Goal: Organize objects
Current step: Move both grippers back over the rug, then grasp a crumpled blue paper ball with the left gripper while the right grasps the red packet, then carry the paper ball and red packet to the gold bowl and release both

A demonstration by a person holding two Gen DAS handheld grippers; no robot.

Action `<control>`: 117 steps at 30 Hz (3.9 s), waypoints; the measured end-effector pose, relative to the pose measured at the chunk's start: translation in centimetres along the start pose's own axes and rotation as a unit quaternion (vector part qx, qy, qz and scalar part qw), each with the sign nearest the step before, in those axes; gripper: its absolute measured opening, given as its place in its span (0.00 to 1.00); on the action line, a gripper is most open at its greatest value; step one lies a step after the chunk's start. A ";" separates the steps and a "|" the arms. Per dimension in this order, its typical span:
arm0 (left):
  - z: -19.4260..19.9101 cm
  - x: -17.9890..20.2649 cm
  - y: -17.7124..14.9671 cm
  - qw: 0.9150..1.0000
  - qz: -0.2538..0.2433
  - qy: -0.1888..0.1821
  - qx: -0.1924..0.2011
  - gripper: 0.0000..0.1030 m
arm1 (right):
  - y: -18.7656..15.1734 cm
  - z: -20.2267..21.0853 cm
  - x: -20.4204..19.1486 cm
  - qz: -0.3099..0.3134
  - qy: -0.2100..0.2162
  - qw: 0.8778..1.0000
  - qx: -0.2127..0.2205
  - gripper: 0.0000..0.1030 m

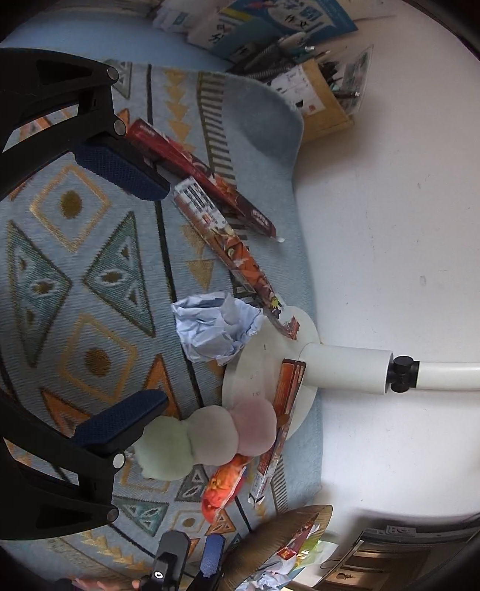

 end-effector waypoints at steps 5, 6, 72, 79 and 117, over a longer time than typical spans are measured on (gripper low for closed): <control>-2.5 0.4 0.6 0.999 0.029 -0.014 -0.015 0.99 | 0.5 -2.6 0.0 0.010 0.001 1.000 0.001 1.00; -2.9 0.4 0.6 0.999 0.037 -0.017 -0.017 0.99 | 0.4 -3.0 0.3 0.001 0.007 1.000 -0.003 1.00; 10.8 6.3 7.2 0.991 0.038 -0.014 0.127 0.38 | 4.3 10.8 3.8 -0.180 0.155 0.965 0.107 0.23; 11.3 12.1 10.3 0.988 0.006 -0.057 0.145 0.38 | 7.8 16.4 8.2 -0.184 0.117 0.962 0.166 0.23; 1.7 32.5 9.9 0.972 -0.095 -0.208 0.047 1.00 | 9.2 20.5 26.1 -0.230 -0.102 0.947 0.202 1.00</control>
Point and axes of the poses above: each gripper's, at about its wrist camera, not at the fingertips, and z roughly against the way its jaws point, x to its right, y to its top, the point moved 3 cm from there along -z, roughly the way its jaws point, and after that the axes turned 12 degrees about x, right-handed, at the moved point
